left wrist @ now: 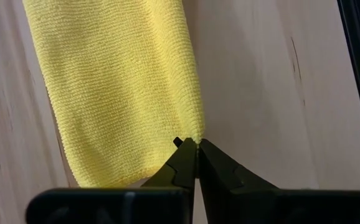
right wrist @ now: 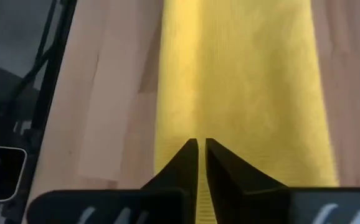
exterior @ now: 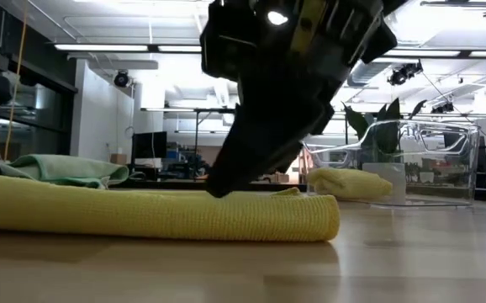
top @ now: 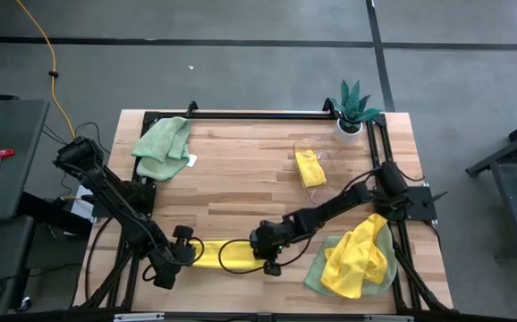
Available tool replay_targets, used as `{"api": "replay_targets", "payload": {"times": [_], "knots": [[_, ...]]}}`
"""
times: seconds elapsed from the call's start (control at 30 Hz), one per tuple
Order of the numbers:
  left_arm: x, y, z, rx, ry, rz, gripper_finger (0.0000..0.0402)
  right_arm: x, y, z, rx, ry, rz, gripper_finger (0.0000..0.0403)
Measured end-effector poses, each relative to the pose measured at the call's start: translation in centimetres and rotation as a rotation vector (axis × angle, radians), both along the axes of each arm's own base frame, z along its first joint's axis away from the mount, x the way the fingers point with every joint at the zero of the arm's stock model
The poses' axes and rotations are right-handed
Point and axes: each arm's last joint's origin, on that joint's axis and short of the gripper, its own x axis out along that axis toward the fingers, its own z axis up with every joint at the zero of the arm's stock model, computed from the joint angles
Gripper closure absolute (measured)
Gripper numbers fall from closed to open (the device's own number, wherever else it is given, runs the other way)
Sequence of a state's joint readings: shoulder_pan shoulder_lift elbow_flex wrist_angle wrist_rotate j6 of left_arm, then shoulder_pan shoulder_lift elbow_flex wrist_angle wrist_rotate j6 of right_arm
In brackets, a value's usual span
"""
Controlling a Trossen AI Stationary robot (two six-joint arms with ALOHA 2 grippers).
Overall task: Fold microfiber towels
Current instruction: Fold the top yellow microfiber towel
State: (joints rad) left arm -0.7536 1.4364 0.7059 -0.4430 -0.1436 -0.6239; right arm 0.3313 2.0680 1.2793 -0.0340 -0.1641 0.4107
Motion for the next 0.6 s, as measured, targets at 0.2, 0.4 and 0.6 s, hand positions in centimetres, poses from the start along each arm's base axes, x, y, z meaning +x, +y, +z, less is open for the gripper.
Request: {"api": "replay_targets", "payload": {"times": [0.2,0.4,0.6], "knots": [[0.0,0.0,0.0,0.003,-0.002,-0.007,0.0387,-0.1,0.2,-1.2,-0.013,0.041,-0.010,0.0396],[0.0,0.0,0.0,-0.009,0.014,-0.014,0.0365,-0.1,0.1,-1.3,-0.018,0.046,0.007,0.0401],[-0.3,0.0,-0.1,-0.040,0.076,-0.041,0.0297,-0.2,0.0,-1.4,-0.024,0.055,0.020,0.0402]]}}
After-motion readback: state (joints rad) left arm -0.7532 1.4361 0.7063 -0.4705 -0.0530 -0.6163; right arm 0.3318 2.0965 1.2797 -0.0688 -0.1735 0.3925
